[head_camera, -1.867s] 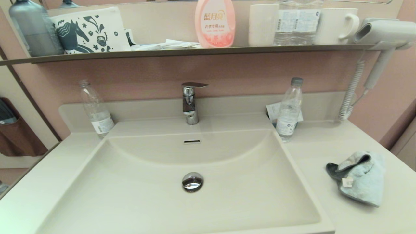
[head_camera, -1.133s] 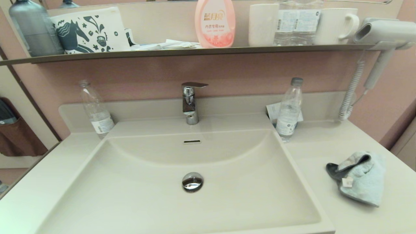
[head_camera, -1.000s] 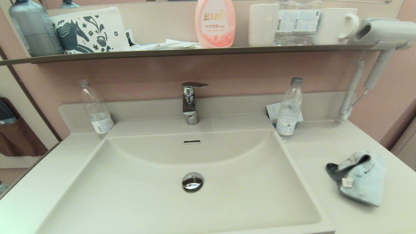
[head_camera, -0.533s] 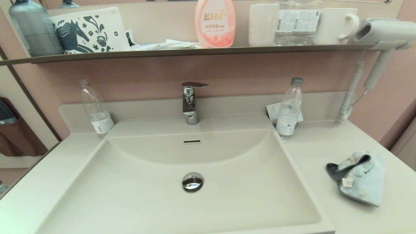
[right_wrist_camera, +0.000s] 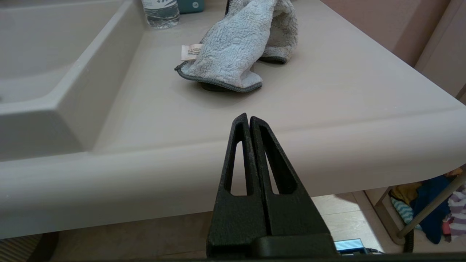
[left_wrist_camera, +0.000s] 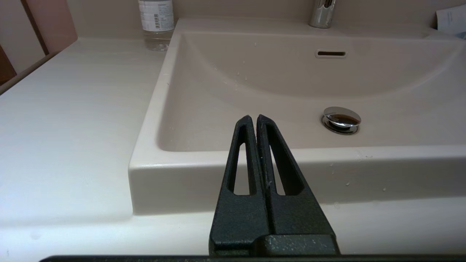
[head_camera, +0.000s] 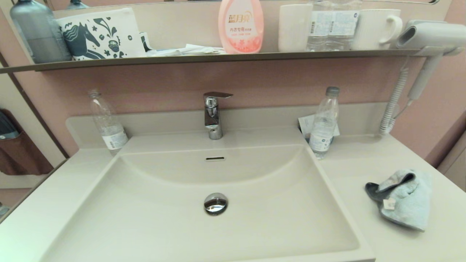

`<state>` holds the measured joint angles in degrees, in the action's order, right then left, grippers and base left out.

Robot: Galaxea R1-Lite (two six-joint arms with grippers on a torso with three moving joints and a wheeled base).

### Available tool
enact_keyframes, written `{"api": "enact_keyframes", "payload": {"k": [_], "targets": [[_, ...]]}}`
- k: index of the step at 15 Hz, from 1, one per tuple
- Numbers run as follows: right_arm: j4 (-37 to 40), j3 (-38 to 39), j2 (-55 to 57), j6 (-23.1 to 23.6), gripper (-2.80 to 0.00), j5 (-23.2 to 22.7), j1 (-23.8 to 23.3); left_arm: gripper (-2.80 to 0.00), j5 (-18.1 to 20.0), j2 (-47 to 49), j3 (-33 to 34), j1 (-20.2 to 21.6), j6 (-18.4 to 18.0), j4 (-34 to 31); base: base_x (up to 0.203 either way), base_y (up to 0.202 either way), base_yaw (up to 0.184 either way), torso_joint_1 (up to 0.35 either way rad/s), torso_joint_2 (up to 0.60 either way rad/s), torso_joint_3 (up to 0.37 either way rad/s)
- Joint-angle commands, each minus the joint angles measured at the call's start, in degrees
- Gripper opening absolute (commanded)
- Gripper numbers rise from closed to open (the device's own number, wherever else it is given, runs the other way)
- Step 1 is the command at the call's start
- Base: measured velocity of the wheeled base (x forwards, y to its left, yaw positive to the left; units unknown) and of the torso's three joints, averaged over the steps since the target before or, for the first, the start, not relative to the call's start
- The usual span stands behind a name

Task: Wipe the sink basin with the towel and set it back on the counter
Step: Turn on the faucet

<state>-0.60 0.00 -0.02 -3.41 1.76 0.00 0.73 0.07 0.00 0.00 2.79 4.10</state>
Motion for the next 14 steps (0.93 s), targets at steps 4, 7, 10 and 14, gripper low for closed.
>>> {"api": "enact_keyframes", "payload": {"k": [4, 7, 10, 14], "targets": [[-0.02, 0.00, 0.02, -0.01, -2.80, 0.00, 0.00, -2.80, 0.53, 1.65, 0.00, 0.00, -1.08, -0.02, 0.000, 0.000, 0.000, 0.000, 0.00, 0.000], [-0.02, 0.00, 0.02, -0.01, -2.80, 0.00, 0.00, -2.80, 1.53, 3.24, -1.91, 0.00, -0.98, -0.72, 0.000, 0.000, 0.000, 0.000, 0.00, 0.000], [-0.02, 0.00, 0.03, -0.01, -2.80, 0.03, 0.00, -2.80, 2.45, 8.13, -5.98, 0.00, -0.81, -1.22, 0.000, 0.000, 0.000, 0.000, 0.00, 0.000], [-0.02, 0.00, 0.02, -0.01, -2.80, 0.00, 0.00, -2.80, 9.18, 17.98, -12.27, -0.16, -0.62, -0.79, 0.000, 0.000, 0.000, 0.000, 0.00, 0.000]]}}
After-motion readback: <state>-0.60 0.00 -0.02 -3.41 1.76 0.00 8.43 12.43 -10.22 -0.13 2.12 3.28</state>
